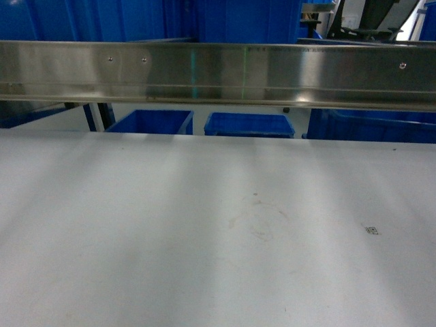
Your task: Place magnetic block on left shelf second layer
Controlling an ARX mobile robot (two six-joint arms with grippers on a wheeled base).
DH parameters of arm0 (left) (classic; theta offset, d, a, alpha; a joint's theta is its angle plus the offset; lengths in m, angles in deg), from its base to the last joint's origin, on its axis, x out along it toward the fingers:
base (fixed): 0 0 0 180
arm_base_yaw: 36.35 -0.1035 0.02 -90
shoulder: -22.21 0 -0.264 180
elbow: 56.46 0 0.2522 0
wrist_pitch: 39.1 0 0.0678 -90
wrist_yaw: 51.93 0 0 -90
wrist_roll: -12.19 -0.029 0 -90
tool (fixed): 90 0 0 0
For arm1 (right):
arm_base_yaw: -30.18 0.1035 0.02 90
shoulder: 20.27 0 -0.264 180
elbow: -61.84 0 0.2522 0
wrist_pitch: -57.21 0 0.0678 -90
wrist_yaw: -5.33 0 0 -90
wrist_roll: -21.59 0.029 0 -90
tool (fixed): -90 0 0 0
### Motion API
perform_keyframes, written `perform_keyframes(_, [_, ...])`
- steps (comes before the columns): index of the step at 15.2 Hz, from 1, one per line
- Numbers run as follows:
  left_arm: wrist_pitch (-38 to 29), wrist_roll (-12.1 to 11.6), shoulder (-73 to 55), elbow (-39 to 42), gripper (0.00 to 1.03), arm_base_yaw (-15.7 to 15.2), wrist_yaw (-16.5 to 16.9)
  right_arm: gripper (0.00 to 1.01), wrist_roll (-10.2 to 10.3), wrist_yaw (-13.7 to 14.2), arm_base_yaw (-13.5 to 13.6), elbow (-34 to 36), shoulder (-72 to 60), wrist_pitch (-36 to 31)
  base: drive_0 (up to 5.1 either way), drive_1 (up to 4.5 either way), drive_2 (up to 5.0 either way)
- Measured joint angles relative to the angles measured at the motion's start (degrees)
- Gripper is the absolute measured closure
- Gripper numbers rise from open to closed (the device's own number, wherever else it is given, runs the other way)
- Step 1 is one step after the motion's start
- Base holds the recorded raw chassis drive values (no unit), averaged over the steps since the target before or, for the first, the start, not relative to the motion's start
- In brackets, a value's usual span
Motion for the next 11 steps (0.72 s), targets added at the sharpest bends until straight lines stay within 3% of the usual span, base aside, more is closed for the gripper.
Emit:
perform_keyframes(4, [0.0, 0.0, 0.0, 0.0, 0.05, 0.0, 0.0, 0.67, 0.0, 0.0, -0.2, 0.0, 0.0, 0.0, 0.0, 0.00, 0.0])
perform_keyframes(11, [0.0, 0.0, 0.0, 0.0, 0.05, 0.0, 0.0, 0.67, 0.0, 0.0, -0.2, -0.1, 0.0, -0.1, -4.9, 2.52, 2.5])
